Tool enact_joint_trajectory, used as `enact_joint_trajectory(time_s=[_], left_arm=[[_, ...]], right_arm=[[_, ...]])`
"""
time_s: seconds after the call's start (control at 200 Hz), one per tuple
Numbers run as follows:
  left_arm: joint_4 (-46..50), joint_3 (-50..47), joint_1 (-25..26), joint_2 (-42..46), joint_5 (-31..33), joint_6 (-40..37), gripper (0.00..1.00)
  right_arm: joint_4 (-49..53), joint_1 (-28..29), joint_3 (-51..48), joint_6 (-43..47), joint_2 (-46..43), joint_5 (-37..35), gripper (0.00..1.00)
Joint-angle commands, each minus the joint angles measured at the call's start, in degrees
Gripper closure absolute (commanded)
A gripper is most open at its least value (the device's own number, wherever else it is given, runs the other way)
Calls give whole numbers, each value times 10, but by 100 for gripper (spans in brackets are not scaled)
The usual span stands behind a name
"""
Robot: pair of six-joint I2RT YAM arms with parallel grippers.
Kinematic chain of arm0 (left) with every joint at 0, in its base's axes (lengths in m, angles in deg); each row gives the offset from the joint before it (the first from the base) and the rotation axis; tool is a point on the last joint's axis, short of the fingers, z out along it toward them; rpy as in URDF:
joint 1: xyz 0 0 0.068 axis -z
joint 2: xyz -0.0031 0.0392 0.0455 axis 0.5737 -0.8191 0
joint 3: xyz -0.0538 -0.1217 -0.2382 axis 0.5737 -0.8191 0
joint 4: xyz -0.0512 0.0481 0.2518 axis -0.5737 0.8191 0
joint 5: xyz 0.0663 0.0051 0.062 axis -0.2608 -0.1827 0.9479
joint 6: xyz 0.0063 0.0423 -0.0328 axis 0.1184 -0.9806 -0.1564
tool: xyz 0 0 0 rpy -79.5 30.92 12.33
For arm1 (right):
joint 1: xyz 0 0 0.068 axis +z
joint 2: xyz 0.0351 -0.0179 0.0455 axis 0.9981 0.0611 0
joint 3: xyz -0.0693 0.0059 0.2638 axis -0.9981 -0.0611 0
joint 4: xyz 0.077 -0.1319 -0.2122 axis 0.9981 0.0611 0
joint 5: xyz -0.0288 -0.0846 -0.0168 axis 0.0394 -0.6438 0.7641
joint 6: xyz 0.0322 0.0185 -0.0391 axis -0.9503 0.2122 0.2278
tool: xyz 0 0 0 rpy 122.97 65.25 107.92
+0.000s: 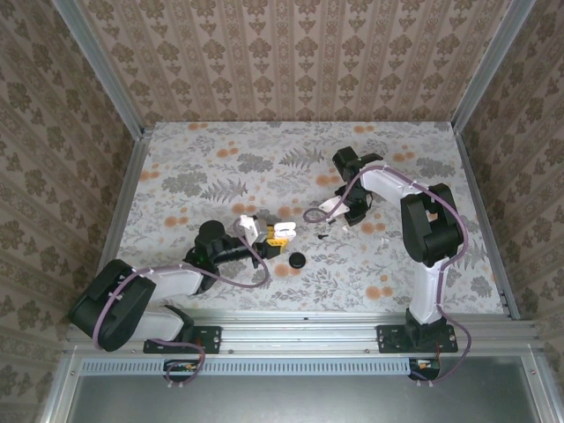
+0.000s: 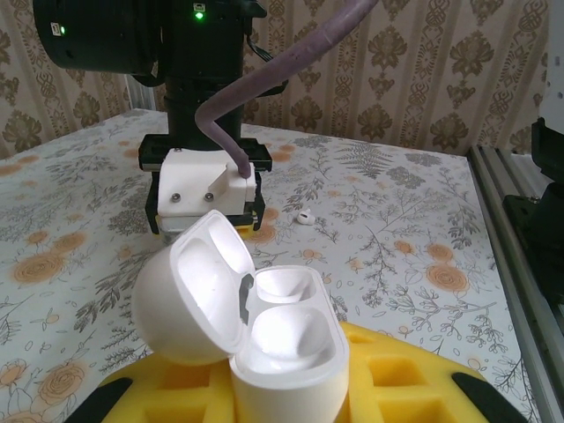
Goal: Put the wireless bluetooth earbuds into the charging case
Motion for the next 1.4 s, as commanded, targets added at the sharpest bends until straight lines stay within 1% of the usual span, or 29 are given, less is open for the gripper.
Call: enact_joint_trajectory(time_s=[0.0,0.195,0.84,0.93,0.99,1.065,1.15,1.24,1.395], left_arm=[[3,11,-4,8,-14,-8,82],[-8,8,-5,-2,-19,-1,82],[-21,11,-9,-9,-25,20,82],[-21,10,-10,-9,-25,20,83],[-21,11,-10,-9,-25,21,83],[-21,11,-10,-9,-26,23,83],[-21,10,-10,-9,-26,24,83],[-20,11,-10,-8,-25,24,83],[-21,11,-11,-11,-26,26,83]], right_arm=[[18,4,-9,14,14,14,52],[20,5,-16,10,20,15,56],[17,15,-44,2,24,32,57],[18,14,-46,1,22,30,64],[16,15,-49,0,21,29,65],[14,14,-52,0,20,29,64],[15,15,-53,1,18,26,57],[15,15,-57,2,12,23,55],[9,15,-62,3,4,19,55]])
